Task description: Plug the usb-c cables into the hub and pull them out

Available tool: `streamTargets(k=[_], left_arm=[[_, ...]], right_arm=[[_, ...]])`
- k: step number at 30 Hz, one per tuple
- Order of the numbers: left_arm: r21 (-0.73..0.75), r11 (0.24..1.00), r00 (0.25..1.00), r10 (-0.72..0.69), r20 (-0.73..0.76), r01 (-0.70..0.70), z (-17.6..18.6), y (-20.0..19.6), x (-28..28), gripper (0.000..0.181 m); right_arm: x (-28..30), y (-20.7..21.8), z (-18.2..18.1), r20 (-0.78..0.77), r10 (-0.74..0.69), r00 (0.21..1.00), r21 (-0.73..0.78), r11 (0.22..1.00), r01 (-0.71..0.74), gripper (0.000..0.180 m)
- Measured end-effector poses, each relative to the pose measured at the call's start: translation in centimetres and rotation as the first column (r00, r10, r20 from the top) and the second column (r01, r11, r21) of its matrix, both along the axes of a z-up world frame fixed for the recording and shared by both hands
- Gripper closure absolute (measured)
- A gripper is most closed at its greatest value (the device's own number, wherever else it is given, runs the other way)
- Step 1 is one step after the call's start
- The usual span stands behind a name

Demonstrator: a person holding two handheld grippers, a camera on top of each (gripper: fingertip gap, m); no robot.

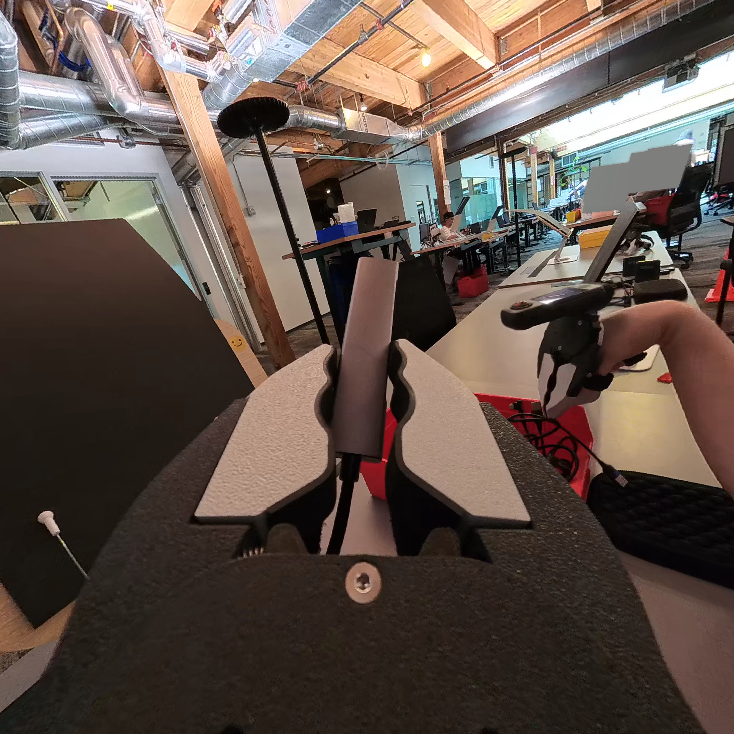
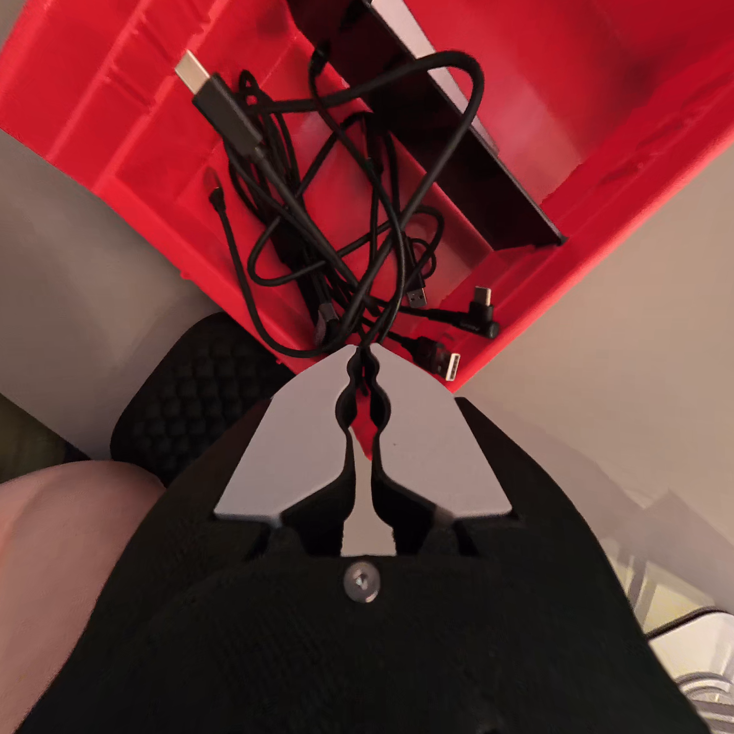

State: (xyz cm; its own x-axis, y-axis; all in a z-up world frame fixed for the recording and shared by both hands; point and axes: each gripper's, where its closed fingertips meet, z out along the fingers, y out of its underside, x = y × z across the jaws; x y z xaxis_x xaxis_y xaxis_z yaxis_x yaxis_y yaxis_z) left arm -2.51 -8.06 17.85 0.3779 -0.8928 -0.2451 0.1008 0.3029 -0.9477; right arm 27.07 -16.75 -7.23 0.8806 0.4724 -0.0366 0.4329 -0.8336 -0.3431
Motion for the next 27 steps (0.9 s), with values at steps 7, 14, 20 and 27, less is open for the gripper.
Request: streamTargets(k=[7, 14, 20, 27], left_arm=[[-0.004, 1.000, 1.000, 0.012, 0.009, -0.012, 0.0, 0.4, -0.4, 0.158], [-0.005, 1.000, 1.000, 0.015, 0.023, -0.015, 0.2, 0.5, -0.8, 0.157], [-0.008, 1.000, 0.999, 0.016, 0.030, -0.016, 0.3, 0.6, -0.9, 0.158], [-0.004, 1.000, 1.000, 0.016, 0.022, -0.016, 0.2, 0.5, -0.8, 0.158]], right_arm=[[-0.2, 1.7, 0.3, -0.009, 0.077, 0.997, 0.052, 0.996, -0.077, 0.178], [-1.2, 4.2, 3.8, 0.144, 0.104, 0.984, 0.239, 0.961, -0.137, 0.178], [0.1, 1.7, 1.4, 0.061, 0.020, 0.998, 0.097, 0.995, -0.026, 0.175], [0.2, 1.7, 1.1, 0.055, 0.013, 0.998, 0.091, 0.996, -0.018, 0.158]])
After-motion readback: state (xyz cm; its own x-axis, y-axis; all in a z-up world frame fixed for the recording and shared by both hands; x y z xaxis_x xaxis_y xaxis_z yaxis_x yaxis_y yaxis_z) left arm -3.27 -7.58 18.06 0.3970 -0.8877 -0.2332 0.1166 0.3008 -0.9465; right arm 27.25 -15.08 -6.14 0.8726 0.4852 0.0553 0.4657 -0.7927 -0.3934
